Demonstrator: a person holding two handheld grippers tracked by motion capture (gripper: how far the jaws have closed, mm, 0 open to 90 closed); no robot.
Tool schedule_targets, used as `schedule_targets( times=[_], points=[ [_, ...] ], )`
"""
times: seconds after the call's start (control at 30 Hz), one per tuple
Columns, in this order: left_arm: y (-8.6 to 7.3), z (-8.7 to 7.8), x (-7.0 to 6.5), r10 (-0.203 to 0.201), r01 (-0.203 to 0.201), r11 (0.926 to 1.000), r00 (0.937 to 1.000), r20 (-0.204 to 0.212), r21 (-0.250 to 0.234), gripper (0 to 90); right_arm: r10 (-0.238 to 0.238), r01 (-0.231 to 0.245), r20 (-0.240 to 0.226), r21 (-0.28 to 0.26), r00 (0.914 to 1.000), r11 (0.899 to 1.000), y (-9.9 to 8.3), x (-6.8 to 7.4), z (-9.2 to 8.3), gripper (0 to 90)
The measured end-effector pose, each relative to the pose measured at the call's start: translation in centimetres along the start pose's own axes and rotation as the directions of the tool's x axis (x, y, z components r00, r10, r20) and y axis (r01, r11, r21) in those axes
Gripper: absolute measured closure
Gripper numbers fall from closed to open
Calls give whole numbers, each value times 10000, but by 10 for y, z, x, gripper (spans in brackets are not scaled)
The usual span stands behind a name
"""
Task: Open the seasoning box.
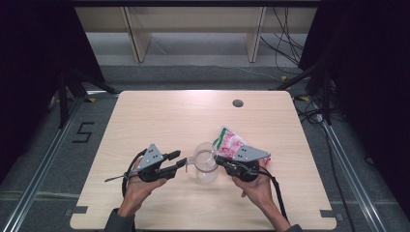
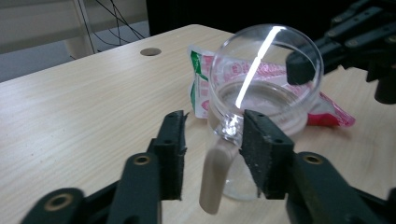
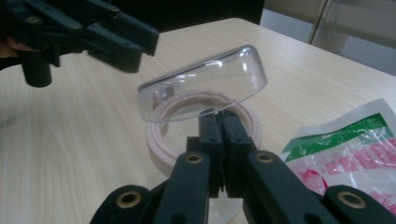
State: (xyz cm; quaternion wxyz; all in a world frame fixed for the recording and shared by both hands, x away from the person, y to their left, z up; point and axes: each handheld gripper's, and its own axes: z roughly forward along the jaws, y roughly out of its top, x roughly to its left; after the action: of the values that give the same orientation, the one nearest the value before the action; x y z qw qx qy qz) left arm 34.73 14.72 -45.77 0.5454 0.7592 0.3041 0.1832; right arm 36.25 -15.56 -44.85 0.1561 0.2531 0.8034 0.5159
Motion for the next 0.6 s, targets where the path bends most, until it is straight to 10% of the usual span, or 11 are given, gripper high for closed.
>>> schedule_targets(
  times=[0.6],
  points=[
    [-48, -17, -12, -608, 627, 9955, 9977, -297, 711, 337, -952, 955, 84, -705, 9954, 9929, 29, 21, 17, 892]
  ],
)
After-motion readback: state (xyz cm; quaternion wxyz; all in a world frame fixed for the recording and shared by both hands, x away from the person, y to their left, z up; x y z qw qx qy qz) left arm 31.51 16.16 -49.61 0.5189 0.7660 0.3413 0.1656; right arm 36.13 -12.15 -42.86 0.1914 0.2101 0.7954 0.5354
